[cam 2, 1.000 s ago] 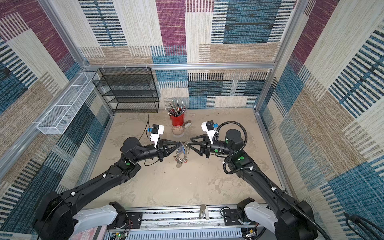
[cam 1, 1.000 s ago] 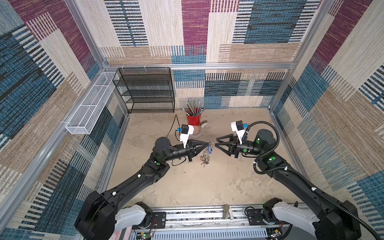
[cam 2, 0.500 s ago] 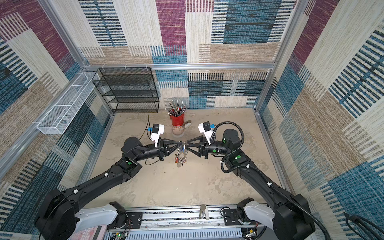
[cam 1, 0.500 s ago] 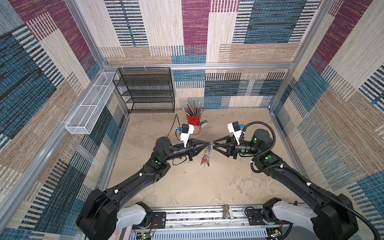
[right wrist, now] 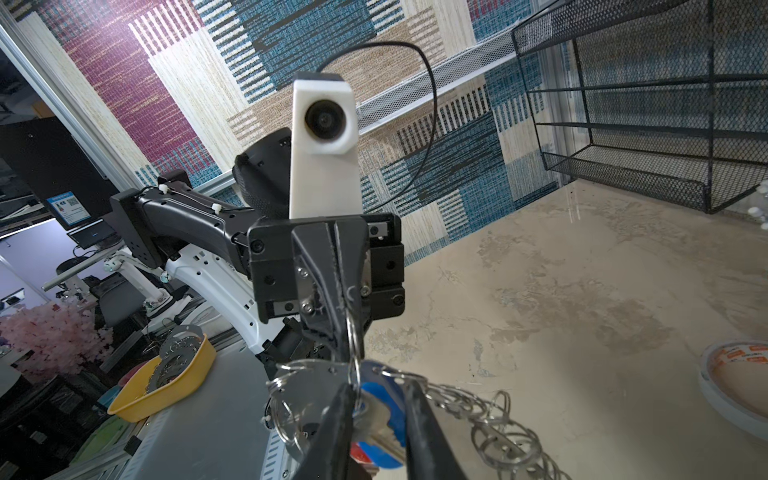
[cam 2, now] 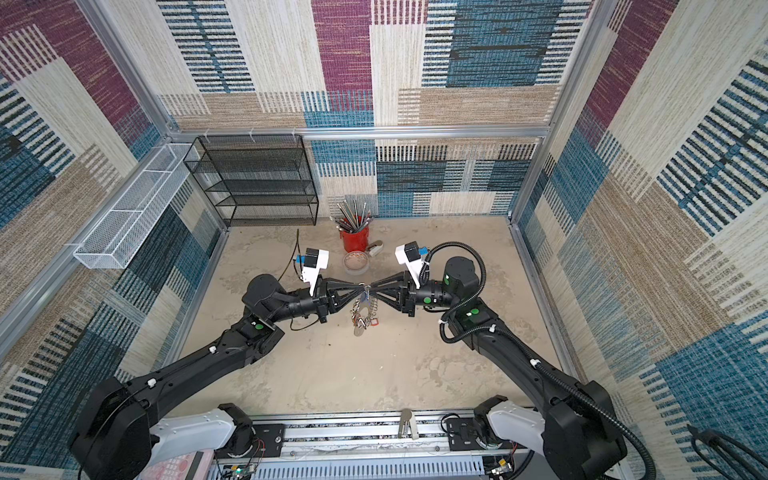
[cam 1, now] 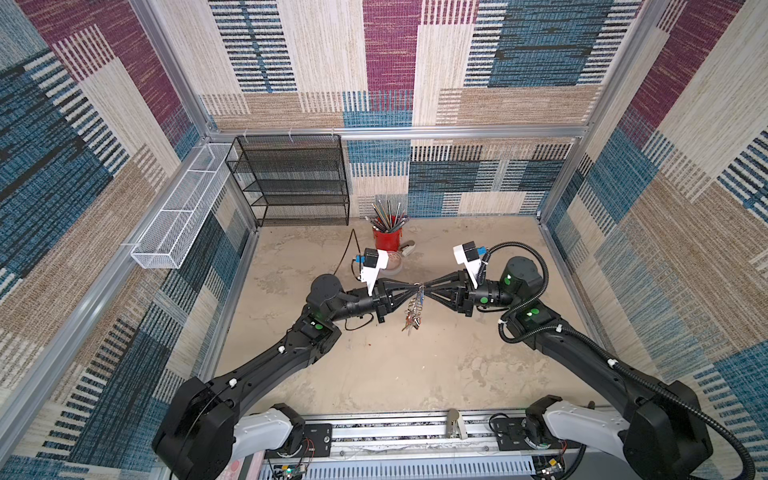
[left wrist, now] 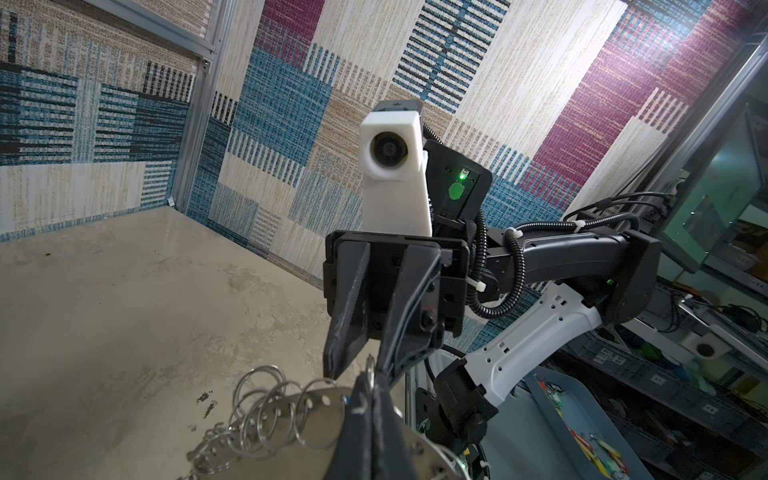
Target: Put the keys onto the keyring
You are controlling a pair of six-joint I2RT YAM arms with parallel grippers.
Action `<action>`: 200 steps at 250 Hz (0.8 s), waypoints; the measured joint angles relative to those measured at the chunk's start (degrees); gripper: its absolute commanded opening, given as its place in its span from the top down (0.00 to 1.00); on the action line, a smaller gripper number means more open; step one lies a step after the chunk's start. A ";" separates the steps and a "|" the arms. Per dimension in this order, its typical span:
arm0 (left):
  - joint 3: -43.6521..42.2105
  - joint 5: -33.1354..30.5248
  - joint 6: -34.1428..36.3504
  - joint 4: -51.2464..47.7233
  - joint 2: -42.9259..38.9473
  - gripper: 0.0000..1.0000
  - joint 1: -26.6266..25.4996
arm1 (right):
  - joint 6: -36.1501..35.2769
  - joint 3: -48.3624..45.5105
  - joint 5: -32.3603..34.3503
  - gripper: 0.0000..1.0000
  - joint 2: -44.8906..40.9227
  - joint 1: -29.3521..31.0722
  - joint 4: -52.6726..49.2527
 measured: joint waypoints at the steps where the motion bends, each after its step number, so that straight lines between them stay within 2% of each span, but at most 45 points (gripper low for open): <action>1: 0.00 0.00 0.00 0.00 0.00 1.00 0.00 | 0.00 0.00 -0.02 0.84 0.00 0.00 0.00; 118: -0.35 -0.02 0.07 -0.02 0.24 1.00 0.04 | 1.53 -0.55 -1.44 1.00 0.42 -0.04 1.33; 200: -0.42 0.02 0.02 0.94 0.85 1.00 0.04 | 2.14 -1.14 -1.42 1.00 0.63 -0.09 2.47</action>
